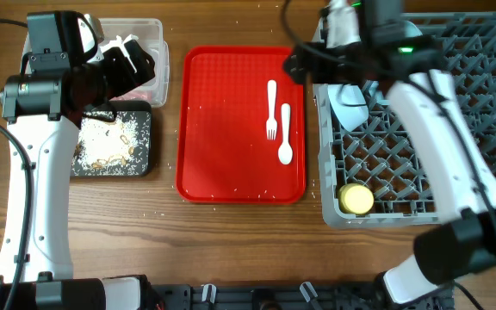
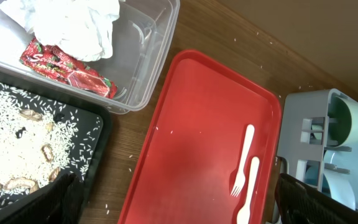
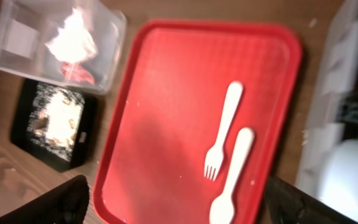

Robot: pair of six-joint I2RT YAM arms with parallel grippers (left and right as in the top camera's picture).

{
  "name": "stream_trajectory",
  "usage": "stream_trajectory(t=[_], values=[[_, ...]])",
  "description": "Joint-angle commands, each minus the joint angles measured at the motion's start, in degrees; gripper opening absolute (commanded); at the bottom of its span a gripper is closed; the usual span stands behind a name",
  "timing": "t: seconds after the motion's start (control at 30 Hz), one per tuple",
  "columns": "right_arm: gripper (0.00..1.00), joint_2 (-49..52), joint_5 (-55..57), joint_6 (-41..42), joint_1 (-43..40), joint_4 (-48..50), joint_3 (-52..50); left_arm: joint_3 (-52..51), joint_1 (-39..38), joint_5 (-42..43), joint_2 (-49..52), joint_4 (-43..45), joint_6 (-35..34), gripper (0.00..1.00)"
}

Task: Sort waste into correct bins and load items into the dishwasher rack
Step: 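Release the plate and move the right gripper over the white fork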

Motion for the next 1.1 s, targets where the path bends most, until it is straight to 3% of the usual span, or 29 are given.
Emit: stream_trajectory(t=[0.0,0.17,0.63,1.07], values=[[0.89,3.4,9.5,6.6,6.5,0.5,-0.5,0.2,0.5,-0.6,0.3,0.2,0.5,1.0],[0.89,7.7,18.3,13.6,11.1,0.5,-0.5,0.2,0.5,-0.6,0.3,0.2,0.5,1.0],[0.79,21.2,19.3,16.1,11.3,0.7,-0.5,0.2,0.5,-0.6,0.3,0.2,0.5,1.0],[0.64,23.1,17.7,19.3,11.4,4.1,-0.5,0.2,0.5,-0.6,0.3,0.2,0.5,1.0]])
